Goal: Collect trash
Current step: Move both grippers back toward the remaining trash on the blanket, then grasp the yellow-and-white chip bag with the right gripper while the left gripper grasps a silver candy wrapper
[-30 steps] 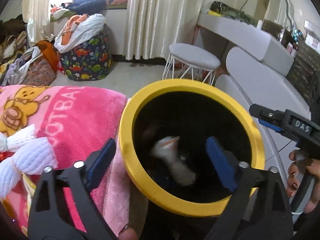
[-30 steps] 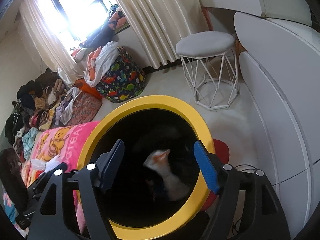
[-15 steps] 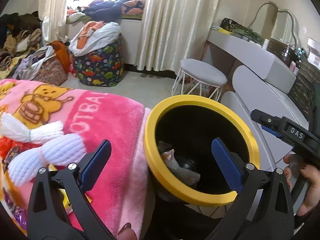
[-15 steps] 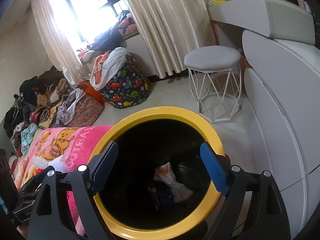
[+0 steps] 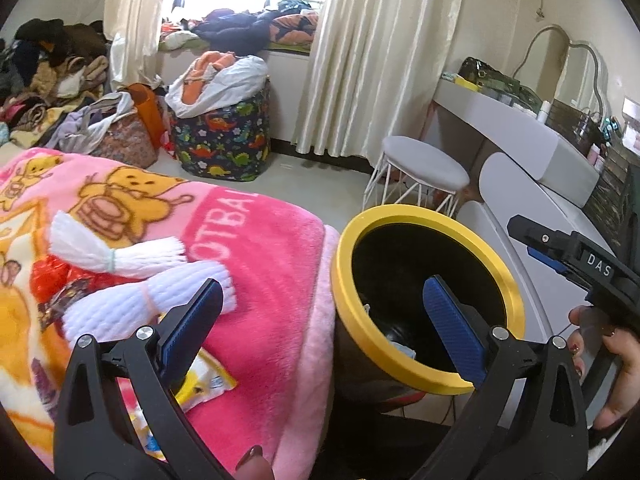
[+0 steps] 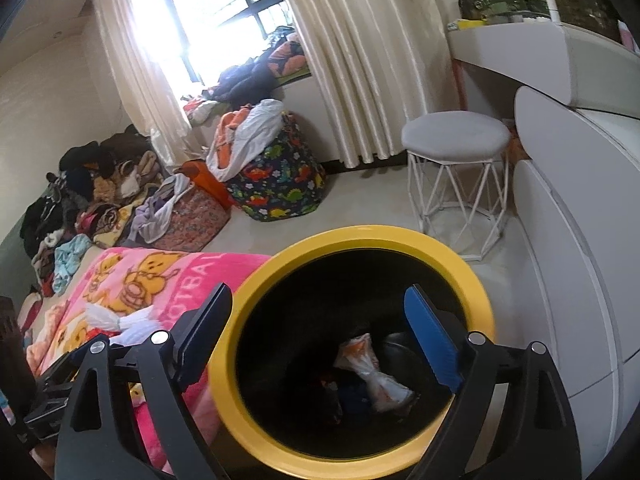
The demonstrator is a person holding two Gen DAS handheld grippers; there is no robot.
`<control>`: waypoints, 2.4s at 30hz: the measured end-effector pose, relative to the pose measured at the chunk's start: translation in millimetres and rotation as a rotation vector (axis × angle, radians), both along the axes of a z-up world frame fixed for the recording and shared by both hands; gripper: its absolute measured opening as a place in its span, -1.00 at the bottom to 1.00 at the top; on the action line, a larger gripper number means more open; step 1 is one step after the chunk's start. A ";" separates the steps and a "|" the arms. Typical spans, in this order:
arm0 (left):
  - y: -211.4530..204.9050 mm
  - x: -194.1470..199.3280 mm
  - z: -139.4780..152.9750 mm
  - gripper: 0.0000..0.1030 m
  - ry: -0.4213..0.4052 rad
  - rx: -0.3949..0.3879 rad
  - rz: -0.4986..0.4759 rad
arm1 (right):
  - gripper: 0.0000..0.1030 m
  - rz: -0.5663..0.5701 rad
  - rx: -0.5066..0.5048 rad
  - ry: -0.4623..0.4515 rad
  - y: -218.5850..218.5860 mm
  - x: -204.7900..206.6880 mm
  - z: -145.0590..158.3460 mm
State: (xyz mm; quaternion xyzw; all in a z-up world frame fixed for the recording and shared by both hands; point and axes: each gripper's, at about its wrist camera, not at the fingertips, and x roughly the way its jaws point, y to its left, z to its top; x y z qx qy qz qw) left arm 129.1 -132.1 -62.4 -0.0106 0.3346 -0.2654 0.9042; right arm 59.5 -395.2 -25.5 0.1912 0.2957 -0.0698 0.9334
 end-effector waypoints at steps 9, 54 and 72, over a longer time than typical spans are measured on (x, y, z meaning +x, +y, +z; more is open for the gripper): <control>26.1 -2.9 6.9 0.79 -0.028 -0.008 0.056 | 0.69 0.066 -0.011 -0.027 31.0 7.1 9.5; 191.4 -4.7 -7.4 0.79 0.011 -0.066 0.384 | 0.70 0.426 -0.077 0.031 185.0 44.2 -4.6; 243.4 34.5 -54.1 0.24 0.235 -0.247 0.405 | 0.62 0.552 -0.061 0.242 238.0 84.6 -52.7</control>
